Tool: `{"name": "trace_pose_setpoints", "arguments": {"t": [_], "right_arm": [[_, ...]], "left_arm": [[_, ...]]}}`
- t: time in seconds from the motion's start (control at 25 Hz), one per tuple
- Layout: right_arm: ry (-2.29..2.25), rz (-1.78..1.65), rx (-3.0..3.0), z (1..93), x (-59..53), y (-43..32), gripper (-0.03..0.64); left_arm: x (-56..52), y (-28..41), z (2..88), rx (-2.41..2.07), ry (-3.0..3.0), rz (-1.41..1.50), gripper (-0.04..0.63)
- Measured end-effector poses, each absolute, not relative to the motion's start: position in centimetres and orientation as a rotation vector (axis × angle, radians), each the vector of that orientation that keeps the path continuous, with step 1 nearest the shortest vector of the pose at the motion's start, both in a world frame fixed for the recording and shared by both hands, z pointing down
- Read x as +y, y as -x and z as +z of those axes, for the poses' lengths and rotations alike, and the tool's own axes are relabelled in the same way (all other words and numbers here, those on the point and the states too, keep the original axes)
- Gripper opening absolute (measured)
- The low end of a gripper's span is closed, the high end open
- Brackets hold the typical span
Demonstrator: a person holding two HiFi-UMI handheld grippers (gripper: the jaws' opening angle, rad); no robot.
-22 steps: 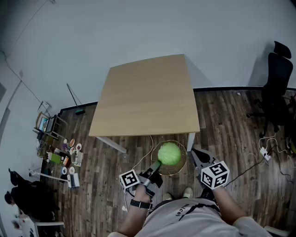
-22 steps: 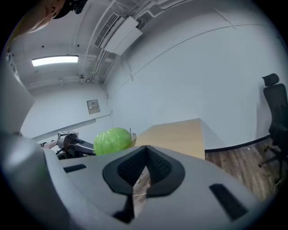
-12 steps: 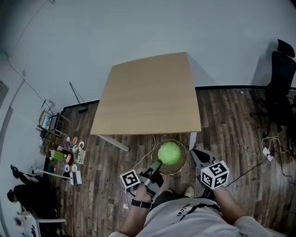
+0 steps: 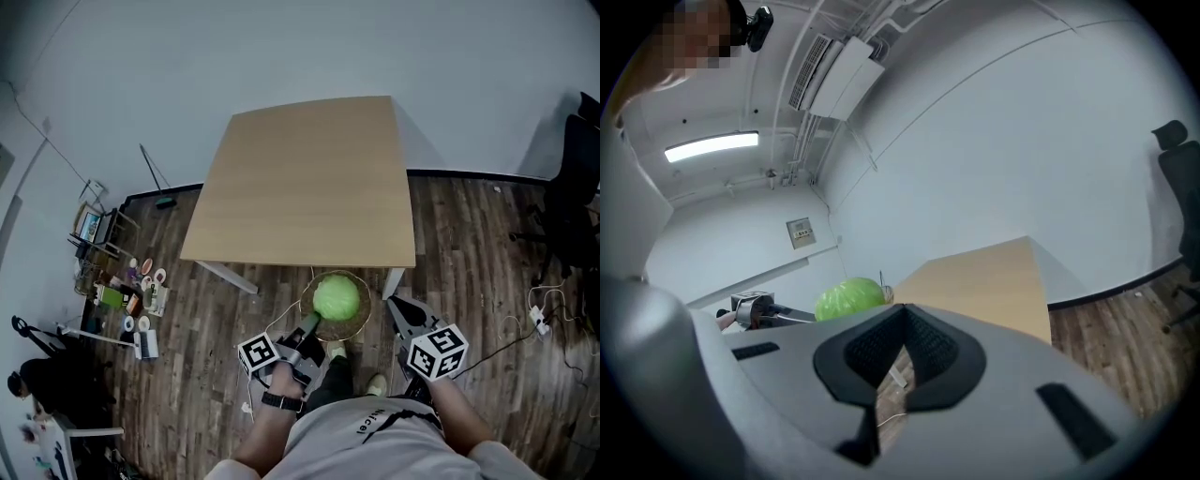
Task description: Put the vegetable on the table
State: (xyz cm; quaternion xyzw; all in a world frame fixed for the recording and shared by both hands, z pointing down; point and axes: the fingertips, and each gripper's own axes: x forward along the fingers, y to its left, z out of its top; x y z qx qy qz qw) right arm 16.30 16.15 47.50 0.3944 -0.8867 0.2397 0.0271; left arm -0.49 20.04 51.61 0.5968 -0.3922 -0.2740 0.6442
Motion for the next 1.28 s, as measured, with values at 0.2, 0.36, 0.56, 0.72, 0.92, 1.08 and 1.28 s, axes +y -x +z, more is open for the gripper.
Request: {"name": "trace_pose_setpoints", "arguments": {"t": [0.2, 0.36, 0.56, 0.72, 0.92, 1.08, 1.28], "right_arm": [[-1.248, 0.734, -2.705, 48.1, 12.9, -14.3, 0.014], [-1.269, 0.722, -2.685, 48.2, 9.3, -11.5, 0.014], [-1.319, 0.72, -2.646, 48.3, 5.0, -8.1, 0.014], [-1.361, 0.736, -2.612, 48.5, 2.5, -5.8, 0.014], [-1.389, 0.775, -2.576, 49.2, 0.1, -4.7, 0.014], [-1.395, 0.79, -2.564, 49.8, -2.3, -4.5, 0.014], [-1.362, 0.818, -2.566, 51.1, -5.1, -4.1, 0.014]], "left_arm": [[16.0, 3.2, 53.1, -0.912, -1.386, -0.606, 0.055], [12.1, 6.1, 54.9, -0.931, -1.409, -0.57, 0.055], [7.3, 9.6, 57.3, -0.939, -1.427, -0.519, 0.057], [3.9, 11.5, 58.7, -0.906, -1.434, -0.5, 0.058], [0.8, 12.5, 61.0, -0.885, -1.393, -0.497, 0.058], [-2.1, 13.0, 62.7, -0.881, -1.368, -0.522, 0.059], [-5.0, 13.3, 64.9, -0.914, -1.362, -0.514, 0.06]]}}
